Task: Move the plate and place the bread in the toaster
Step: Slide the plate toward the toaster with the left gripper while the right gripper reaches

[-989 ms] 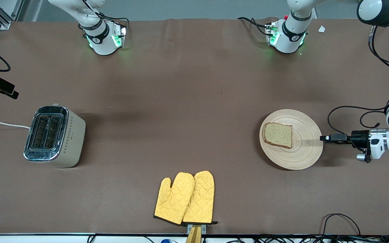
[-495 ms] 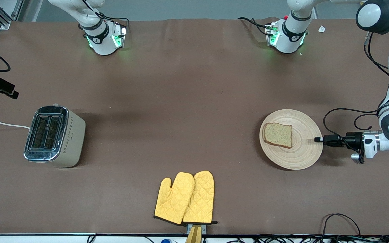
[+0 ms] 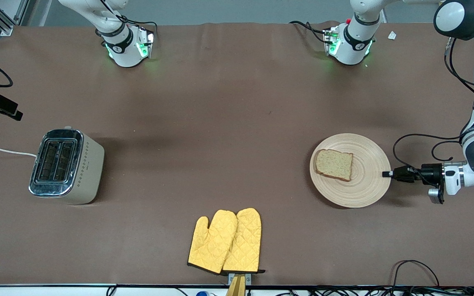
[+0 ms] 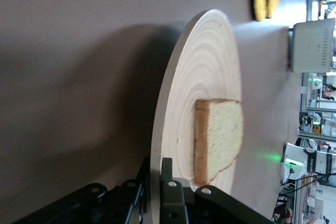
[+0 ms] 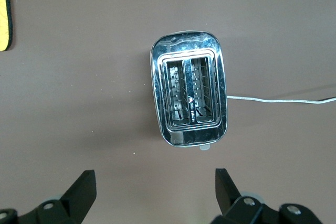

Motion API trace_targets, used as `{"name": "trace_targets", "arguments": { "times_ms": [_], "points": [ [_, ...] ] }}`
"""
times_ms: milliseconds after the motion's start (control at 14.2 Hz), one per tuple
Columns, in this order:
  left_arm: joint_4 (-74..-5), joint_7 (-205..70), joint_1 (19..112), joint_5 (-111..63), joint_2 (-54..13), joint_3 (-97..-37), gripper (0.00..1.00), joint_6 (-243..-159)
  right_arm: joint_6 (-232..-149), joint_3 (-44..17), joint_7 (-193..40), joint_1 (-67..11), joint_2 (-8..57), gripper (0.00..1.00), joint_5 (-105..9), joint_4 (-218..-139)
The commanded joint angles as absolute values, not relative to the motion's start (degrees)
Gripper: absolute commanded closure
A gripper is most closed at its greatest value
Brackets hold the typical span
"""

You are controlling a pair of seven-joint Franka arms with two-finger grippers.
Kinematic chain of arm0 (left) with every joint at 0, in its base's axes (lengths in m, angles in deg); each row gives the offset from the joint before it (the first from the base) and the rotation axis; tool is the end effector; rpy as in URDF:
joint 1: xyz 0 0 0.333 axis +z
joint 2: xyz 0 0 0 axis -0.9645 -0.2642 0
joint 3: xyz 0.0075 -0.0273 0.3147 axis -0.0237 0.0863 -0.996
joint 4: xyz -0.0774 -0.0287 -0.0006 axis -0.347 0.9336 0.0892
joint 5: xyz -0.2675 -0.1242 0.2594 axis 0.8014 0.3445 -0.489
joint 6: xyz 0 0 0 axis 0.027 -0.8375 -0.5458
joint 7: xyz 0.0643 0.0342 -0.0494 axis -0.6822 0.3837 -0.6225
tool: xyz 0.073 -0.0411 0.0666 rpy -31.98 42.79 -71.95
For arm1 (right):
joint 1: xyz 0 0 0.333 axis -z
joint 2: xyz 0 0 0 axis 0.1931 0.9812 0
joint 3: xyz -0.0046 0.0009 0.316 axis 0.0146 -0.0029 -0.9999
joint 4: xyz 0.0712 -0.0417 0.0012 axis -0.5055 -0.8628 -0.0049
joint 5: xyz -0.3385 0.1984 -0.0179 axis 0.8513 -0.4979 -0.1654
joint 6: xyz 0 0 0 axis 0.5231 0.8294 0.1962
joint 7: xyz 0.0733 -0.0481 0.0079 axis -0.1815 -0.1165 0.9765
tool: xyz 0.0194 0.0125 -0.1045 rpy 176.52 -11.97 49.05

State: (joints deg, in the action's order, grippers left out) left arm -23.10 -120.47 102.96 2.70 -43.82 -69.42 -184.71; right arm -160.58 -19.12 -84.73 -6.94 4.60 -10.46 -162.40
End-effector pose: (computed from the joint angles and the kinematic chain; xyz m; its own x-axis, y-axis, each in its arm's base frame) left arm 0.6599 0.1260 0.1825 0.9731 -0.2231 0.0582 -0.1791 -0.5724 0.8002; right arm 0.5658 -0.0440 0.6406 0.9910 -0.1331 -0.0156 -0.1329 -0.9910 0.0138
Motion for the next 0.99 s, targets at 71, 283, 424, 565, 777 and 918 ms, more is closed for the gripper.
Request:
{"name": "trace_targets", "arguments": {
  "times_ms": [71, 283, 424, 565, 777, 918],
  "points": [
    [-22.3, -109.64, 99.22, 3.25, -43.47, -58.18, 1.0, -185.45, -161.18, -19.15, -85.05, -6.65, 4.19, 0.0, -11.37, -162.65],
    [-21.68, -102.92, 90.36, 9.64, -43.64, -55.69, 1.0, -190.45, -161.36, -19.15, -85.22, -6.74, 4.19, 0.0, -11.19, -162.64],
    [-21.33, -102.39, 82.54, 17.45, -44.34, -55.86, 1.0, -197.28, -164.24, -19.15, -84.97, -6.13, 4.28, 0.0, -13.54, -162.64],
    [-20.98, -102.3, 73.31, 23.8, -46.1, -56.3, 1.0, -207.64, -165.23, -19.06, -84.61, -5.6, 4.89, 0.0, -14.27, -162.64],
    [-17.39, -101.86, 62.93, 27.94, -51.8, -56.22, 1.0, -219.7, -164.35, -18.97, -83.3, -5.16, 4.98, 0.0, -13.48, -162.91],
    [-14.05, -101.25, 58.09, 29.97, -55.84, -56.22, 1.0, -224.11, -163.82, -19.06, -77.33, -5.42, 5.16, 0.0, -13.56, -164.39]
  ]
}}
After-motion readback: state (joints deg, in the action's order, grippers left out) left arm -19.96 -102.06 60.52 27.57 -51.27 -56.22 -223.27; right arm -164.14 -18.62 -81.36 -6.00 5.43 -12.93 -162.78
